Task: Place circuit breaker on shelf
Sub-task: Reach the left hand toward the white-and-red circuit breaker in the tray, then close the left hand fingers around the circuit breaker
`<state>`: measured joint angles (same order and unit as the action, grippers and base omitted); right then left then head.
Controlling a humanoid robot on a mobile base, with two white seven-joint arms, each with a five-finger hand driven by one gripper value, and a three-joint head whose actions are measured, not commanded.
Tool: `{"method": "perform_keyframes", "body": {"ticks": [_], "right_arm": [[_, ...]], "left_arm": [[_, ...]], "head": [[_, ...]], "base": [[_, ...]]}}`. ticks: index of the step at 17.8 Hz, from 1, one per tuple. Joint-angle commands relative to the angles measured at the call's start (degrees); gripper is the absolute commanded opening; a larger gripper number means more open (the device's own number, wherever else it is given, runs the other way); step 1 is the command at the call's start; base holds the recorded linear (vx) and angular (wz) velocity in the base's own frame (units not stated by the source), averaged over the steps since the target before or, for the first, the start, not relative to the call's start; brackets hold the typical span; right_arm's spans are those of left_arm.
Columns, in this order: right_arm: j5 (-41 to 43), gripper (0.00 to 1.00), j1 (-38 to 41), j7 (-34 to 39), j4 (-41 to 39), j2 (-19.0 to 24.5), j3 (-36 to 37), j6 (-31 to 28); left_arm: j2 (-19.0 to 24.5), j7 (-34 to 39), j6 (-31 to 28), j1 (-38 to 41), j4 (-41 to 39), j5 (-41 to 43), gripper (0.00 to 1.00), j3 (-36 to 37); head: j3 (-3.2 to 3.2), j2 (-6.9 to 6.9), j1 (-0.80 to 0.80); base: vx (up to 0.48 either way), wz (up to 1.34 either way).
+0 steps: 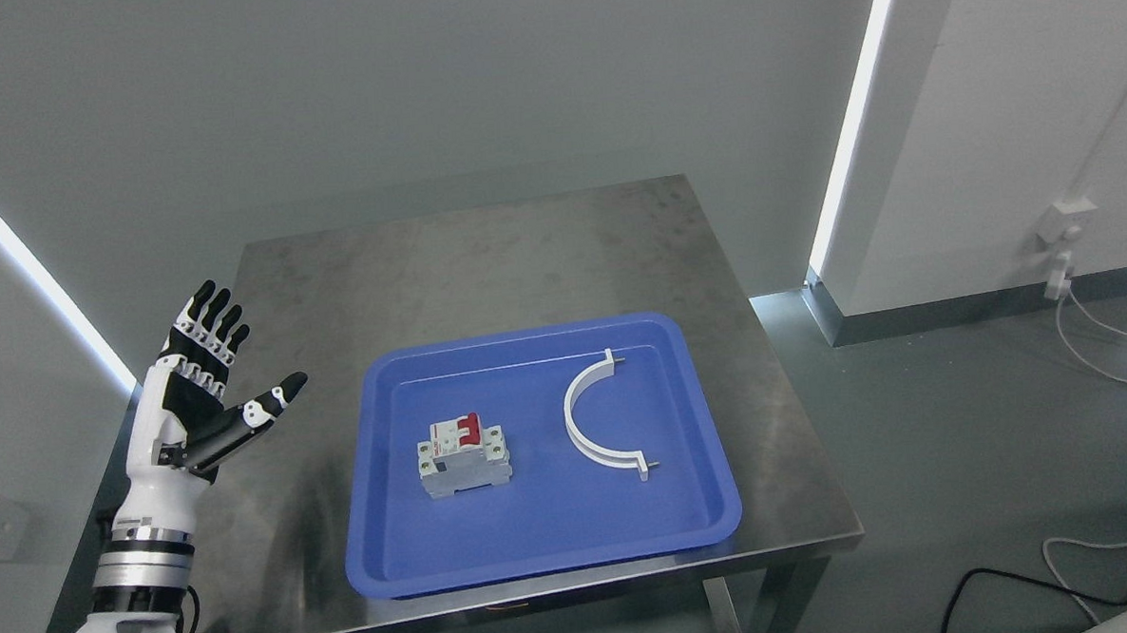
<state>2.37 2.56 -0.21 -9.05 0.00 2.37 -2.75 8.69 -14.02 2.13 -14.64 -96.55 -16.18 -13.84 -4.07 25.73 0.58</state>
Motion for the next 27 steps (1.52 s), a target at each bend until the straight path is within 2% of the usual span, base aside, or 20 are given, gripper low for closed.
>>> {"method": "perform_keyframes", "body": {"ticks": [1, 3, 8, 12, 14, 16, 20, 22, 25, 27], "right_arm": [[0.00, 1.00, -0.01, 0.04, 0.00, -1.00, 0.00, 0.03], [0.00, 1.00, 0.08, 0.04, 0.00, -1.00, 0.00, 0.03], [0.00, 1.00, 0.08, 0.04, 0.00, -1.00, 0.00, 0.03], [0.00, 1.00, -0.01, 0.04, 0.00, -1.00, 0.00, 0.03], [0.00, 1.00, -0.01, 0.04, 0.00, -1.00, 0.00, 0.03], [0.00, 1.00, 0.08, 0.04, 0.00, -1.00, 0.00, 0.03], [0.00, 1.00, -0.01, 0.04, 0.00, -1.00, 0.00, 0.03], [0.00, 1.00, -0.01, 0.04, 0.00, -1.00, 0.00, 0.03], [0.00, 1.00, 0.08, 0.04, 0.00, -1.00, 0.00, 0.03], [0.00, 1.00, -0.01, 0.04, -0.09, -1.00, 0.00, 0.03]], "left_arm": [[-0.69, -1.52, 0.41, 0.06, -1.36, 0.00, 1.00, -0.13], [0.96, -6.17, 1.12, -0.82, -1.36, 0.00, 1.00, -0.31], [12.82, -16.37, 1.82, -2.41, -1.36, 0.00, 1.00, 0.13], [19.33, -26.05, 1.47, -3.54, -1.36, 2.97, 0.99, 8.19], [19.26, -26.49, 0.95, -4.60, -1.36, 10.68, 0.99, 10.40], [19.26, -27.20, 0.86, -4.43, -1.36, 14.93, 0.97, 12.86], [19.08, -28.08, -3.79, -5.22, -1.36, 18.09, 0.94, 17.61], [17.34, -28.17, -4.59, -5.66, -1.36, 21.26, 0.94, 19.11], [16.36, -28.34, -6.87, -6.71, -1.36, 26.18, 0.94, 19.82], [15.13, -28.43, -8.54, -7.94, -1.36, 26.46, 0.90, 19.82]], "head": [[0.00, 0.00, 0.00], [0.00, 0.00, 0.00], [0.00, 0.00, 0.00], [0.00, 0.00, 0.00], [0.00, 0.00, 0.00], [0.00, 0.00, 0.00], [0.00, 0.00, 0.00], [0.00, 0.00, 0.00], [0.00, 0.00, 0.00], [0.00, 0.00, 0.00]], "base": [[0.000, 0.00], [0.000, 0.00], [0.000, 0.00], [0.000, 0.00], [0.000, 0.00], [0.000, 0.00], [0.000, 0.00], [0.000, 0.00], [0.000, 0.00], [0.000, 0.00]]}}
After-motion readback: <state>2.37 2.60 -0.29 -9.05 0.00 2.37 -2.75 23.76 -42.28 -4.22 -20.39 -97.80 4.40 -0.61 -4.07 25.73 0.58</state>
